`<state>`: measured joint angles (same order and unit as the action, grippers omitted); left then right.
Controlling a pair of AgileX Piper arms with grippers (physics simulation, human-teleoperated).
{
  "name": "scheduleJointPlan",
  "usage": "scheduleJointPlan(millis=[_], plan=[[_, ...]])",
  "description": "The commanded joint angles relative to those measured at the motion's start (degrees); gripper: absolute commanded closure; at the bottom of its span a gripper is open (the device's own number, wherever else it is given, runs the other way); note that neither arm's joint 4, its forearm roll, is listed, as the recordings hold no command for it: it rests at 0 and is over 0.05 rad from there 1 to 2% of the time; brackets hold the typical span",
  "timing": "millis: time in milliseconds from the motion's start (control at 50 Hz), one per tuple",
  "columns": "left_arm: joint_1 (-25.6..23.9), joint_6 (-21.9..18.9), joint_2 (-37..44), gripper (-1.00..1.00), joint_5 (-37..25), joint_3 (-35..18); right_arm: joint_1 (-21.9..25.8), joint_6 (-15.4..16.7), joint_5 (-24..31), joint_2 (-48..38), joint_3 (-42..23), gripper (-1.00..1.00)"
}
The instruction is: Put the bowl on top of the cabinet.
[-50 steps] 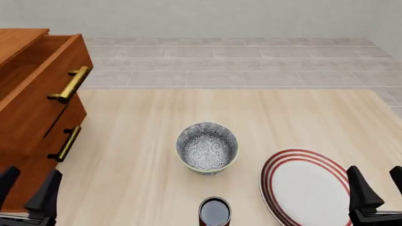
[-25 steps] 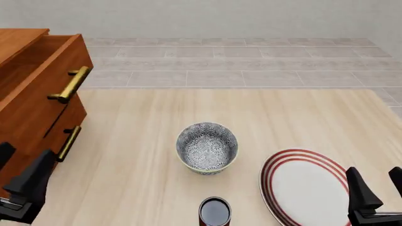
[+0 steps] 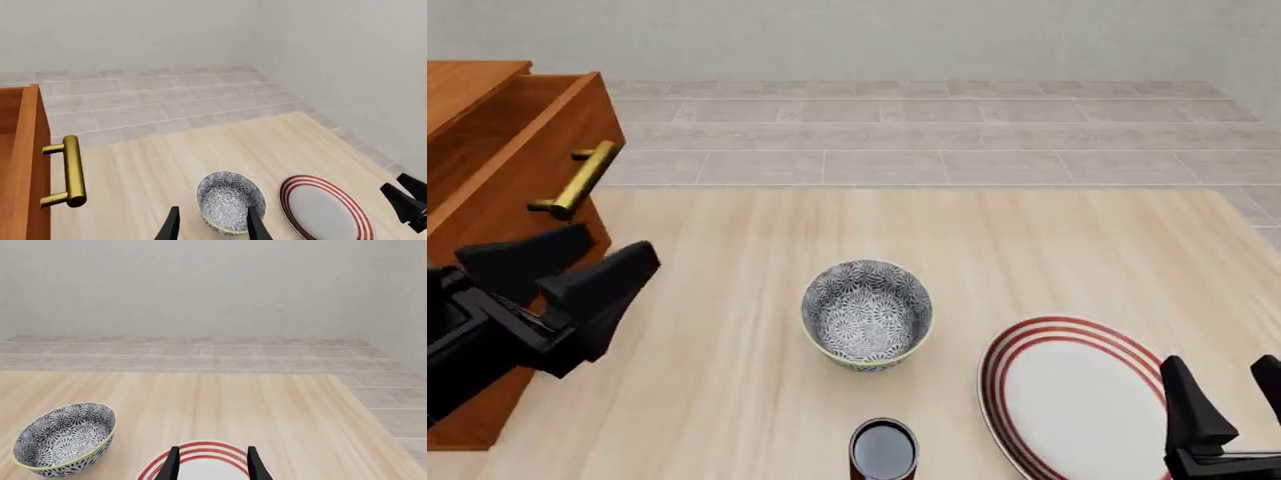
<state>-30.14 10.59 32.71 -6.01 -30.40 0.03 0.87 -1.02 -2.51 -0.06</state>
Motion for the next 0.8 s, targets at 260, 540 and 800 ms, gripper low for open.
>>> scheduleJointPlan(millis=[260, 540, 800], plan=[[-7.33, 12.97, 23.41, -1.0, -2.54, -12.82, -0.33, -0.33, 0.23, 0.48, 0.05, -1.0], [-7.16, 16.81, 32.51, -1.0, -1.54, -16.22, -0.4, -0.19, 0.47, 0.8, 0.04, -1.0], [-3.76, 17.51, 40.89, -1.0, -3.71, -20.12, -0.15, 0.1, 0.79, 1.08, 0.05, -1.0]])
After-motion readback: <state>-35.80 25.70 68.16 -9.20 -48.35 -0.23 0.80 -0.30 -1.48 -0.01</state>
